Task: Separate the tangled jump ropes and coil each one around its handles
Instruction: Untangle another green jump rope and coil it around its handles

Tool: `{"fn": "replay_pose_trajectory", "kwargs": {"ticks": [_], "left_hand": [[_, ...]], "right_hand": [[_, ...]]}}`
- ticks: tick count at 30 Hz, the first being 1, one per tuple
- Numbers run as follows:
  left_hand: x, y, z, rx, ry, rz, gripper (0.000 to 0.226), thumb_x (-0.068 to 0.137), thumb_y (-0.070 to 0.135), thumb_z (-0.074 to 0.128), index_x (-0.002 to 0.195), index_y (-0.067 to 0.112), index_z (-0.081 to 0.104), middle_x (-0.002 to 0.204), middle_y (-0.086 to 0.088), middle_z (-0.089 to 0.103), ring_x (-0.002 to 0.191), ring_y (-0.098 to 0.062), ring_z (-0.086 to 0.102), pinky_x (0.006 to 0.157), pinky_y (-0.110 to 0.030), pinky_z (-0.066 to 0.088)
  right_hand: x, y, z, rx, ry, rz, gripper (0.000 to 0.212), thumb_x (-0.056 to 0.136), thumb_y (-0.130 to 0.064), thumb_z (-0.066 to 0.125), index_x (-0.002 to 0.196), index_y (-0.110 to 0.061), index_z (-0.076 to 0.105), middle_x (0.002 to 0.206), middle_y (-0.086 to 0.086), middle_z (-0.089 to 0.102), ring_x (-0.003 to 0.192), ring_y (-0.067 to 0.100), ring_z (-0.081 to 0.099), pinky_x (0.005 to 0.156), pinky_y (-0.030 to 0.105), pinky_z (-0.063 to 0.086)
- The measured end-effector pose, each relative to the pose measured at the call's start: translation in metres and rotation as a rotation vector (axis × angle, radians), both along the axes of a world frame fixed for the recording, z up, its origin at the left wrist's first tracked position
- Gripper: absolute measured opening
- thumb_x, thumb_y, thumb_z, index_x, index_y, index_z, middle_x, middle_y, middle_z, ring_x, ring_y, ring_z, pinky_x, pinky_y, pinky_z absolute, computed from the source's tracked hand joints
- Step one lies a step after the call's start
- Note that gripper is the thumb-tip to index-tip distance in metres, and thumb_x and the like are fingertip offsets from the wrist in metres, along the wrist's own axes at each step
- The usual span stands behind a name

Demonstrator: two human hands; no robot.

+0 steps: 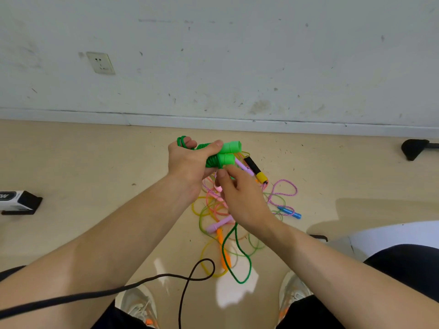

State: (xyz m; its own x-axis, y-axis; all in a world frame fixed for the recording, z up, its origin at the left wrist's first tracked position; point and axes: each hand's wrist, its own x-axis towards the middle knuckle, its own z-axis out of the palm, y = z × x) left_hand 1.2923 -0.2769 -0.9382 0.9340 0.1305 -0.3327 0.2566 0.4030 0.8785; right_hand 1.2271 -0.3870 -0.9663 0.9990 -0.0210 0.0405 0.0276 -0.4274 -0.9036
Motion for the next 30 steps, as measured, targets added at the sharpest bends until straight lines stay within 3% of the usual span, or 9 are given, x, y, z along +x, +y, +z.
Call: {"fn": "replay_pose_trajectory", "kwargs": {"ticks": [4,10,12,14,16,19,24,28,30], "left_hand": [[0.003,0.008,0.006,-0.052,-0.003,-0.072,0.049,0.077,-0.001,0.081,0.095,0.014,0.037,0.099,-0.018,0.056,0.093,-0.033,0.074,0.065,-0.043,0.061],[0.0,0.018,0.014,-0.008,-0.013,-0.319,0.037,0.083,0.001,0.074,0.076,0.017,0.042,0.103,-0.018,0.065,0.087,-0.028,0.072,0.076,-0.049,0.062],[0.0,0.023,0.019,0.021,-0.047,-0.439,0.031,0.084,0.001,0.072,0.085,0.015,0.045,0.094,-0.012,0.071,0.086,-0.028,0.073,0.076,-0.049,0.062],[-0.002,0.027,0.022,0.098,-0.091,-0.536,0.035,0.082,0.0,0.073,0.097,0.014,0.045,0.09,-0.007,0.067,0.086,-0.026,0.072,0.073,-0.047,0.062],[-0.003,0.03,0.024,0.246,-0.142,-0.602,0.044,0.077,-0.001,0.079,0.105,0.015,0.049,0.102,-0.001,0.055,0.09,-0.021,0.069,0.07,-0.042,0.061],[-0.007,0.031,0.026,0.456,-0.217,-0.695,0.062,0.07,-0.001,0.085,0.119,0.017,0.05,0.106,0.008,0.051,0.085,-0.011,0.064,0.064,-0.033,0.059],[-0.013,0.027,0.02,0.864,-0.377,-0.826,0.076,0.067,0.015,0.091,0.125,0.027,0.044,0.115,0.012,0.05,0.091,-0.007,0.059,0.075,-0.027,0.058],[-0.012,0.025,0.009,0.986,-0.513,-0.756,0.076,0.069,0.013,0.088,0.126,0.025,0.04,0.118,0.008,0.045,0.096,0.009,0.05,0.074,-0.009,0.047],[-0.009,0.024,0.002,1.045,-0.581,-0.657,0.074,0.07,0.012,0.086,0.126,0.024,0.039,0.117,0.006,0.043,0.098,0.016,0.045,0.078,-0.002,0.039]], "right_hand": [[0.009,-0.018,-0.001,0.098,0.177,0.088,0.053,0.101,-0.049,0.045,0.059,-0.016,0.05,0.052,-0.009,0.043,0.049,0.009,0.037,0.058,0.028,0.035],[0.029,-0.048,-0.002,0.094,0.198,0.287,0.028,0.1,-0.029,0.057,0.076,-0.024,0.07,0.062,-0.002,0.051,0.061,0.005,0.044,0.066,0.019,0.038],[0.035,-0.055,0.001,0.029,0.202,0.339,0.026,0.094,-0.04,0.062,0.086,-0.017,0.072,0.072,0.015,0.06,0.072,0.012,0.05,0.072,0.029,0.042],[0.04,-0.062,0.003,-0.166,0.148,0.331,0.038,0.089,-0.047,0.065,0.078,-0.011,0.066,0.063,0.006,0.052,0.064,0.011,0.044,0.062,0.032,0.034],[0.043,-0.068,0.006,-0.363,0.111,0.269,0.037,0.088,-0.039,0.07,0.065,-0.014,0.055,0.057,-0.006,0.039,0.057,0.013,0.035,0.057,0.033,0.028],[0.045,-0.071,0.013,-0.428,0.114,0.266,0.04,0.087,-0.033,0.071,0.059,-0.02,0.046,0.056,-0.006,0.037,0.054,0.013,0.033,0.056,0.034,0.027],[0.041,-0.065,0.026,-0.272,0.2,0.258,0.02,0.087,-0.027,0.074,0.077,-0.011,0.073,0.058,-0.004,0.047,0.051,0.008,0.038,0.054,0.027,0.03],[0.033,-0.054,0.038,0.05,0.393,0.126,0.026,0.095,-0.017,0.059,0.086,0.007,0.065,0.061,0.001,0.045,0.042,0.01,0.03,0.044,0.024,0.027],[0.024,-0.041,0.043,0.284,0.43,0.037,0.018,0.098,-0.01,0.051,0.088,0.001,0.061,0.068,0.009,0.046,0.041,0.011,0.029,0.042,0.023,0.028]]}}
